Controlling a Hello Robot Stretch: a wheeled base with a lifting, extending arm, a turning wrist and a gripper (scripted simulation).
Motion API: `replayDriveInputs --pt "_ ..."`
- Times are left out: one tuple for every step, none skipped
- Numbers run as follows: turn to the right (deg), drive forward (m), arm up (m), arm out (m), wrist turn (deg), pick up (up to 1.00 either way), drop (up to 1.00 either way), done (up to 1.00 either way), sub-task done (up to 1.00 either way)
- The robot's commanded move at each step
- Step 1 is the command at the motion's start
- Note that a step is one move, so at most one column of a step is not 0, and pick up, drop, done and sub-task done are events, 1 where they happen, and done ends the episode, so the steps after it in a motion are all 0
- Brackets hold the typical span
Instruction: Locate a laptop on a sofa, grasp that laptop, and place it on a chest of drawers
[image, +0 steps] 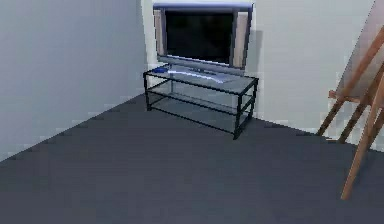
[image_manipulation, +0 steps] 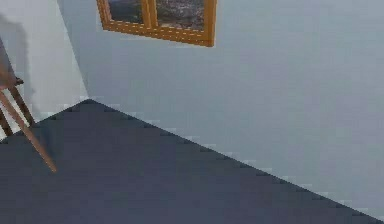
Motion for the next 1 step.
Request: replayDriveInputs --pt "-45.0 0.0 0.0 0.0 0.0 0.0 0.0 0.0 0.0"
